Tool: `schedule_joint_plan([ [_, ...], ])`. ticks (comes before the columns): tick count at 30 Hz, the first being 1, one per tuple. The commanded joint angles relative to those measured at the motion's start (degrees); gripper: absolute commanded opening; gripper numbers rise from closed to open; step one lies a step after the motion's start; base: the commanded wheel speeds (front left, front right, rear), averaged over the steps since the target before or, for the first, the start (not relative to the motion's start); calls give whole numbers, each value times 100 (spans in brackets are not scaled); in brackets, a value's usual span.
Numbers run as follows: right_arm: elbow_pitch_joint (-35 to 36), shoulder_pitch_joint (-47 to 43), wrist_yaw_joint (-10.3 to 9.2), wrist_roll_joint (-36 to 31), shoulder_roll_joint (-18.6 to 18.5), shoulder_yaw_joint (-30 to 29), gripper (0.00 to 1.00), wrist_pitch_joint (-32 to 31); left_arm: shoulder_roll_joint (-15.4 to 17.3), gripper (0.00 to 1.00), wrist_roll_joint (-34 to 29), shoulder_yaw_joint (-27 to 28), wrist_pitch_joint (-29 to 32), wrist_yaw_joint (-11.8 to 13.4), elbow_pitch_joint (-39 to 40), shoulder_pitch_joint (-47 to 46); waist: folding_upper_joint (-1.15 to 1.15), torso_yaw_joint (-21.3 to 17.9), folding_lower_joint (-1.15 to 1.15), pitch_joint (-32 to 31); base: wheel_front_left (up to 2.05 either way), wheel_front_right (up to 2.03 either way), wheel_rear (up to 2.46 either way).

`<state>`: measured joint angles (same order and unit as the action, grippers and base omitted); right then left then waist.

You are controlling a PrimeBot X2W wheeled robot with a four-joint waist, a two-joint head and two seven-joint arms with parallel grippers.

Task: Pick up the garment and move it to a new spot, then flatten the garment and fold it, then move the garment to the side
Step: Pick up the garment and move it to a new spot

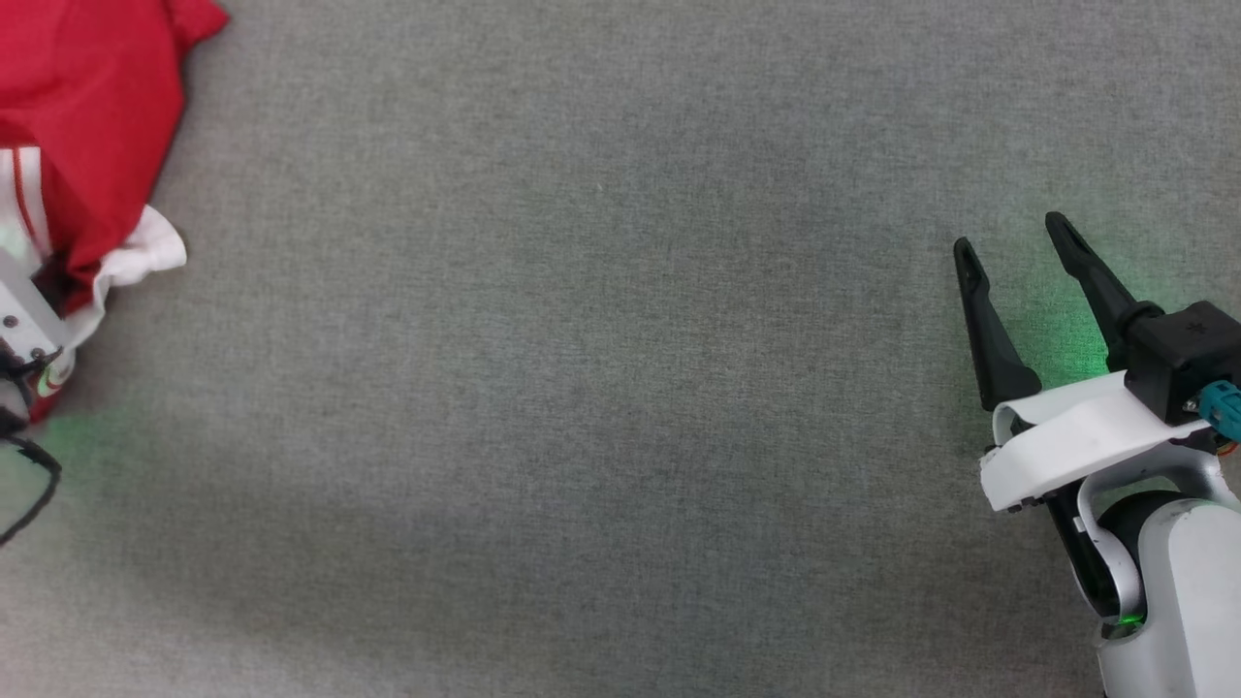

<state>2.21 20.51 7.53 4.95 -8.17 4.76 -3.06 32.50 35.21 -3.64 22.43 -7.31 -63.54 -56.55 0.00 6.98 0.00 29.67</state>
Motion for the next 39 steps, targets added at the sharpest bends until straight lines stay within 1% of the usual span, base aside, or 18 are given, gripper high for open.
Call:
schedule_joint_plan([
  [1, 11, -20, -8, -27, 1, -12, 100, -6, -192, 0, 66, -61, 3, -13, -191, 167, 0, 25, 0, -37, 0, 0, 0],
  [6, -100, -139, -8, 28, 49, -57, 100, 70, -8, 0, 74, -246, -412, -13, -138, 67, 0, 106, 0, -280, 0, 0, 0],
  [13, -456, -332, -8, 170, 184, -34, 100, 289, 381, 0, -7, -587, -967, -13, 138, 11, 0, 188, 0, -931, 0, 0, 0],
  [19, -800, -511, -8, 336, 286, 34, 100, 526, 840, 0, -143, -797, -1307, -11, 423, -160, 0, 225, 0, -1580, 0, 0, 0],
  [29, -1201, -624, -8, 528, 422, 142, 100, 795, 1440, 0, -376, -1064, -1243, -7, 1365, -372, 0, 171, 0, -2391, 0, 0, 0],
  [33, -1278, -659, -8, 606, 446, 172, 100, 870, 1671, 0, -326, -1052, -1011, 0, 1950, -272, 0, 106, 0, -2594, 0, 0, 0],
  [36, -1309, -681, -8, 643, 453, 136, 100, 914, 1800, 0, -246, -1038, -713, 31, 2462, -108, 0, 59, 0, -2699, 0, 0, 0],
  [39, -1331, -681, -8, 648, 464, 78, 100, 961, 1942, 0, -102, -967, -385, 136, 3093, 105, 0, -23, 0, -2763, 0, 0, 0],
])
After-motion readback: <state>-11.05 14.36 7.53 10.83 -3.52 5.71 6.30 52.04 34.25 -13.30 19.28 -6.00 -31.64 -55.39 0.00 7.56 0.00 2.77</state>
